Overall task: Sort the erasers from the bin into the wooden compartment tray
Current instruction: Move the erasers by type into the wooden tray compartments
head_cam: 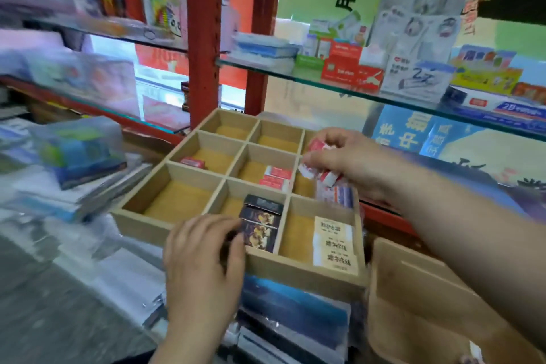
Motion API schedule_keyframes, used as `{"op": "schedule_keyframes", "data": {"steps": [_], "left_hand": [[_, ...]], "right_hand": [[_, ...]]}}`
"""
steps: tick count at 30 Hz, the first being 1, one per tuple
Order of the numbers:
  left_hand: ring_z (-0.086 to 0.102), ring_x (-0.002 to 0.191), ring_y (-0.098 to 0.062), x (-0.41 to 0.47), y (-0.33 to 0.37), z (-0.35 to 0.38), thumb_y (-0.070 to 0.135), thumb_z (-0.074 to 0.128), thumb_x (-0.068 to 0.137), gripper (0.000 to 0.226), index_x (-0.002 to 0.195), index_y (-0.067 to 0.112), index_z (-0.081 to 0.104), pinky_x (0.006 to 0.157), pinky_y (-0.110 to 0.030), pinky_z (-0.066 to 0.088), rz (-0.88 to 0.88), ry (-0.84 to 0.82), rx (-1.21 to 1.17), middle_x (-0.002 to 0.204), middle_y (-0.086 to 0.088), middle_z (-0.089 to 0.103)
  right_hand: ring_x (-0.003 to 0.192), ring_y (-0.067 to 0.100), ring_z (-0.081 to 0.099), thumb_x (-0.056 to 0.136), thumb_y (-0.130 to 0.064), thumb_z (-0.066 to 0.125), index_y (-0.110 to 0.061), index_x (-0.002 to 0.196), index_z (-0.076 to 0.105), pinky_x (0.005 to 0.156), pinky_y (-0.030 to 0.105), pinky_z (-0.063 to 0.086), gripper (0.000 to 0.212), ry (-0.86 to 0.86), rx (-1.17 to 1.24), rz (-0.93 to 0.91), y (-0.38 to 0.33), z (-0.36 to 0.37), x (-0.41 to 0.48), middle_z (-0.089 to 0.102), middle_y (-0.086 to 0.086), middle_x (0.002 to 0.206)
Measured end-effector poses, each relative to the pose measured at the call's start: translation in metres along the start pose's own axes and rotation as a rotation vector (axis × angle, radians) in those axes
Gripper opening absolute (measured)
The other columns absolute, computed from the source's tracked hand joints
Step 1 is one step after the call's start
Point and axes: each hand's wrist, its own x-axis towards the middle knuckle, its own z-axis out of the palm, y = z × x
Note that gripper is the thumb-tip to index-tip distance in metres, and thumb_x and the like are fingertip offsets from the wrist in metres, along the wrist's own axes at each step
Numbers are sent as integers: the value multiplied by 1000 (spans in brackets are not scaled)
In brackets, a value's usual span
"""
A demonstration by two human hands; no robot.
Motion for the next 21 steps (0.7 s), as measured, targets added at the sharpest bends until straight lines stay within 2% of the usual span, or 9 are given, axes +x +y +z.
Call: {"op": "schedule_keyframes", "data": {"steps": [2,5,8,11,14,16,18,19,21], "left_hand": [[44,88,-8,2,-3,0,32,42,79,32,84,16,69,84,-31,29,9,17,8,86,12,58],[45,91,-8,3,-8,2,32,43,79,29,83,18,69,90,-33,26,38,38,12,87,17,52],[45,96,-8,0,-9,6,32,43,79,28,82,22,69,101,-22,16,37,31,9,87,21,50],[46,99,-7,1,-11,8,34,43,77,28,81,25,69,105,-15,6,19,31,-13,88,23,50],[46,99,-7,2,-11,12,33,43,76,28,78,26,70,106,-16,6,20,33,-9,87,24,50],[47,99,-7,3,-9,14,33,43,76,28,77,27,70,106,-18,6,27,30,-4,87,24,51],[47,99,-7,2,-10,16,35,43,78,28,77,28,70,107,-20,7,30,37,-4,87,25,52],[47,99,-7,1,-10,16,38,42,81,30,77,28,70,107,-20,7,33,43,-7,88,25,53],[47,100,-6,2,-10,15,46,37,88,38,78,29,70,107,-20,7,30,42,-12,89,25,53]], "right_hand": [[51,5,55,78,-8,65,-19,68,52,46,18,44,20,-30,-129,-70,-11,19,25,56,-3,63],[60,11,49,77,-7,65,-20,65,45,56,22,43,27,-44,-329,-183,-13,45,59,49,-4,65],[59,12,49,76,-5,65,-20,68,45,52,20,43,26,-120,-506,-203,2,58,82,50,-1,69],[70,15,52,77,-12,67,-17,86,54,58,23,41,17,-223,-712,-222,8,56,87,52,-5,75],[67,8,45,78,-22,68,-23,78,47,55,16,32,20,-327,-821,-253,6,54,86,44,-14,69],[83,14,52,80,-28,65,-22,88,55,66,19,39,14,-380,-834,-251,8,52,89,55,-10,84],[105,18,53,82,-33,63,-18,113,58,89,28,43,35,-419,-861,-219,8,51,90,60,0,114],[110,19,52,82,-33,62,-16,119,55,95,31,41,41,-427,-868,-201,8,50,91,58,3,122],[112,18,51,82,-32,62,-17,124,51,95,28,40,46,-435,-871,-207,6,49,91,55,3,127]]}}
